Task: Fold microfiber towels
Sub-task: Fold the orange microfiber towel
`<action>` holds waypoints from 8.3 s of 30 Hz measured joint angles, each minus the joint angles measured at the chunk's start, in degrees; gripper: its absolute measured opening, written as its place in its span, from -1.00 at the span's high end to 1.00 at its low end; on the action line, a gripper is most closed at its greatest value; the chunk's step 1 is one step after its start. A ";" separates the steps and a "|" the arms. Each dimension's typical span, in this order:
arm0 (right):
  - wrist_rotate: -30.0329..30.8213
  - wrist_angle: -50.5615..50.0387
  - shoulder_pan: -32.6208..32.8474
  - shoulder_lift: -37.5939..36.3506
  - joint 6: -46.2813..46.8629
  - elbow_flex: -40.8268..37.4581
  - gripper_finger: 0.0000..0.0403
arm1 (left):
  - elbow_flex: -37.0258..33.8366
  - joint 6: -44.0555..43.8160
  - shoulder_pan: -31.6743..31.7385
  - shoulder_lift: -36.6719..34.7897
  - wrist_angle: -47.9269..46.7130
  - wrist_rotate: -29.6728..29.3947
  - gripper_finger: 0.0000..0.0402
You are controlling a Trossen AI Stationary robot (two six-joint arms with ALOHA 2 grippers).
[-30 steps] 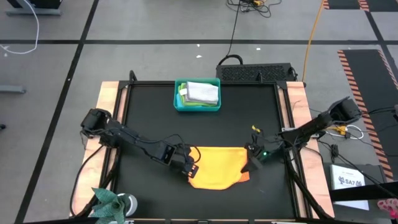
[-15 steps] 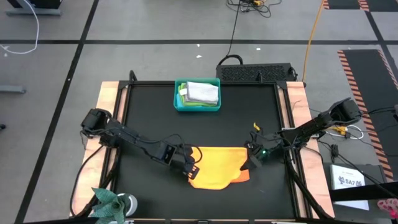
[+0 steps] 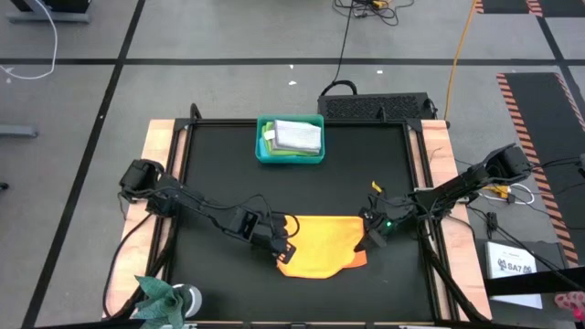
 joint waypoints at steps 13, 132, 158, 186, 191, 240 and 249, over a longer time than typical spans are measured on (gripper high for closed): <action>-1.44 0.19 0.06 0.00 -0.24 0.00 1.00 | -0.99 -13.64 -3.29 0.31 1.94 -1.19 -0.07; -1.04 -0.22 0.06 -0.02 -1.25 0.02 1.00 | -7.02 -13.23 -1.02 4.61 19.37 5.99 0.97; -2.96 1.25 -14.17 -4.08 -9.47 0.22 1.00 | -7.06 1.79 11.22 -7.23 5.33 -2.05 0.99; -21.53 -0.25 -48.81 -11.64 -18.52 0.20 1.00 | -7.10 17.58 26.89 -8.74 6.22 -1.46 0.99; -24.65 0.39 -55.05 -13.05 -19.78 0.20 1.00 | -7.08 18.91 29.81 -10.15 6.23 -1.17 0.99; -29.17 -29.02 -24.82 -13.51 -14.74 0.26 1.00 | -7.10 -3.26 2.97 1.19 9.08 8.96 0.96; -20.92 -36.24 -19.40 -13.41 -16.44 0.20 1.00 | -7.10 -1.97 3.60 1.71 7.19 9.05 0.93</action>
